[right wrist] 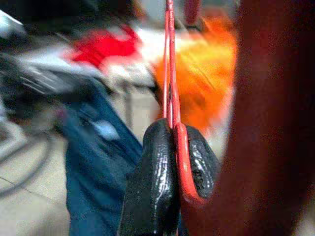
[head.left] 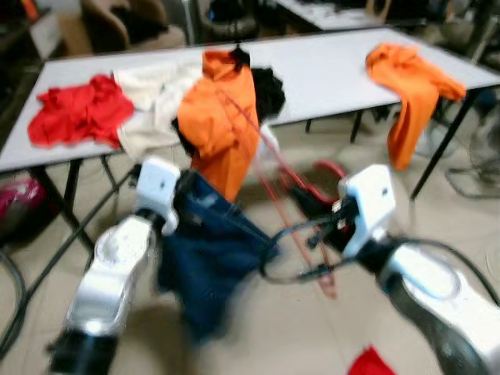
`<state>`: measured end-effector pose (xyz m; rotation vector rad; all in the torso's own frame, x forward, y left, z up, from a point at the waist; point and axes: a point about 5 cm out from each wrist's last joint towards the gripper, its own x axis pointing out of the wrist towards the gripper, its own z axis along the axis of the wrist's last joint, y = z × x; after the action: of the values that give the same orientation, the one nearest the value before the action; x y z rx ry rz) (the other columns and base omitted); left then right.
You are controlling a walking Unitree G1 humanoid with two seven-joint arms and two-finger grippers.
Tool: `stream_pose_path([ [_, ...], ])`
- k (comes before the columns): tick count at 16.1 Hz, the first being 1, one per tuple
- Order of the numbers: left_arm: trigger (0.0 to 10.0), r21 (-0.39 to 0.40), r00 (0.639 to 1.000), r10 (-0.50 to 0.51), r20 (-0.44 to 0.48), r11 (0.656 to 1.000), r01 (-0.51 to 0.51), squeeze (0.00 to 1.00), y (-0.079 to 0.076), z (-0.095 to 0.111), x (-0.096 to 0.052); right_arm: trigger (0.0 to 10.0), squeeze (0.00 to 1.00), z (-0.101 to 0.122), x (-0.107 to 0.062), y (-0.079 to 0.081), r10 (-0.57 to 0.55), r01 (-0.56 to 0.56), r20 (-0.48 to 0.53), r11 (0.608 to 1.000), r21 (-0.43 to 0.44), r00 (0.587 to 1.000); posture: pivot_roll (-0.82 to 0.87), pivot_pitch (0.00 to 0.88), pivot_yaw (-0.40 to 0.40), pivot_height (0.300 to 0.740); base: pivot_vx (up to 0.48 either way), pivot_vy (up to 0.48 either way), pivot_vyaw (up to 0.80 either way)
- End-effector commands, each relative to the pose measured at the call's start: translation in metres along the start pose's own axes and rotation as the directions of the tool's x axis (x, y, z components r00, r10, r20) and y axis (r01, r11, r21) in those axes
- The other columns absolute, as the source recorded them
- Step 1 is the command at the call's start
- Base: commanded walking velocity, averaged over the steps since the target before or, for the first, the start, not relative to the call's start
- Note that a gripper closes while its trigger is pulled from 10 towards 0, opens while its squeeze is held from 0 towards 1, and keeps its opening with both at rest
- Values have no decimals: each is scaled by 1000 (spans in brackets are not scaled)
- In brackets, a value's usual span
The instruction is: Hang hanger
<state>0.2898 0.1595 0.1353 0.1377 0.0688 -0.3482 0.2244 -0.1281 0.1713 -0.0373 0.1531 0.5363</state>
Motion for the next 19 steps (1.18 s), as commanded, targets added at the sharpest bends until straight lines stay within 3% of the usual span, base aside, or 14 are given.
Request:
stream_pose_path([
  [1,10000,-6,1000,-7,25,1000,7,0,3,8,1,10000,0,-1,-1,-7,-57,57,10,998,-12,998,-156,0,59,740,0,0,0],
  [5,10000,73,999,-9,41,997,6,0,3,2,2,10000,0,-21,-2,-21,-208,208,2,978,26,978,-161,0,62,740,0,0,0],
  [9,10000,47,995,-58,78,997,54,0,-6,-1,-5,10000,0,-38,-2,-17,-212,211,0,972,103,977,-166,0,61,740,157,0,-223],
  [12,10000,28,997,-40,66,999,38,0,-8,-6,-9,10000,0,-54,-3,-16,-211,216,-47,969,120,976,-164,0,61,740,361,0,-533],
  [14,10000,41,999,-13,35,999,11,0,-9,-13,-11,10000,0,-65,-2,-10,-136,143,-118,988,53,984,-165,0,60,740,371,0,0],
  [16,10000,45,1000,20,23,999,-21,0,-7,-14,-9,10000,0,-62,0,3,3,2,-119,999,37,993,-165,0,56,740,368,0,0],
  [19,10000,52,997,79,21,995,-80,0,3,-13,-6,10000,0,-60,2,6,48,-49,-126,999,-8,991,-165,0,57,740,366,0,0],
])
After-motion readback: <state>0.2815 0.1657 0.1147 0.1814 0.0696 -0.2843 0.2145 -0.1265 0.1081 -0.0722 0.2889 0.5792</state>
